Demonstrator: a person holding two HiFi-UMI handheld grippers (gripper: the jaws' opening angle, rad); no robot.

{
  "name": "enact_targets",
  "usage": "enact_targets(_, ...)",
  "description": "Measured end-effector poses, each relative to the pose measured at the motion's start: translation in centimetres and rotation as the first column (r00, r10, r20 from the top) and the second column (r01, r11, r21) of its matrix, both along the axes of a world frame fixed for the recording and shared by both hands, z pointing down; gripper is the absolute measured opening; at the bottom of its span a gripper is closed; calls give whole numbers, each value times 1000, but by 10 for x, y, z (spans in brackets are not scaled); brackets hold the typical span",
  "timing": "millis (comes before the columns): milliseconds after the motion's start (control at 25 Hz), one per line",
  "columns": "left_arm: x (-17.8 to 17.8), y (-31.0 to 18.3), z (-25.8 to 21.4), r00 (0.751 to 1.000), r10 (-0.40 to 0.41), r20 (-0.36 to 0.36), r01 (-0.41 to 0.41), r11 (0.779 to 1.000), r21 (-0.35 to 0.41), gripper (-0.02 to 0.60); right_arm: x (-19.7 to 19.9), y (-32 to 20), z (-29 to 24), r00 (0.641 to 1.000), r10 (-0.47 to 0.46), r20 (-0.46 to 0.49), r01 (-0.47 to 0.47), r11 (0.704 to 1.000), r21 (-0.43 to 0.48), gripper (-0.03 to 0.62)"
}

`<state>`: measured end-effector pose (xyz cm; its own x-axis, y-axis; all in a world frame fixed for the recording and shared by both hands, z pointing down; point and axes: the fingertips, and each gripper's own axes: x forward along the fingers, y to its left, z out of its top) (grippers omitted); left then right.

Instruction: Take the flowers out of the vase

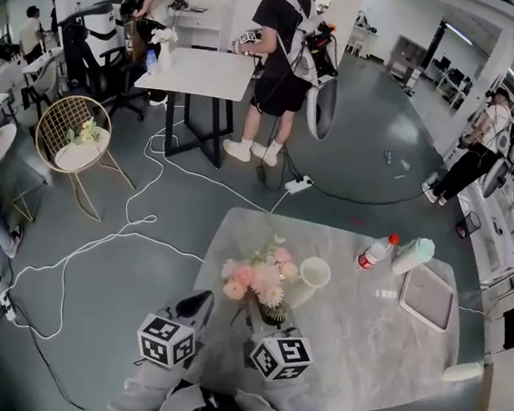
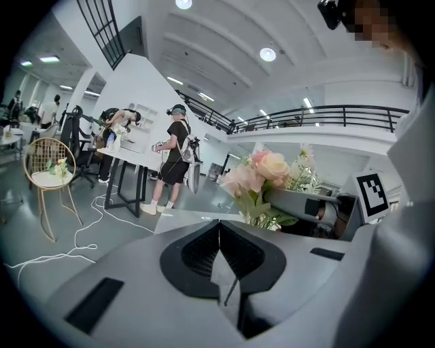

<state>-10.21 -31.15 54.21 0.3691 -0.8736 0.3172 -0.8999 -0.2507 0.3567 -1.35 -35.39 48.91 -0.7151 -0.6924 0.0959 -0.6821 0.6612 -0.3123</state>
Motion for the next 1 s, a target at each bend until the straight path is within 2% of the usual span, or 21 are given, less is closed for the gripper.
enact_targets(1000,-5,24,16,1000,-26,-14,25,999,-39,2,-12,18,12,999,-43,-5,43,998,-47,101)
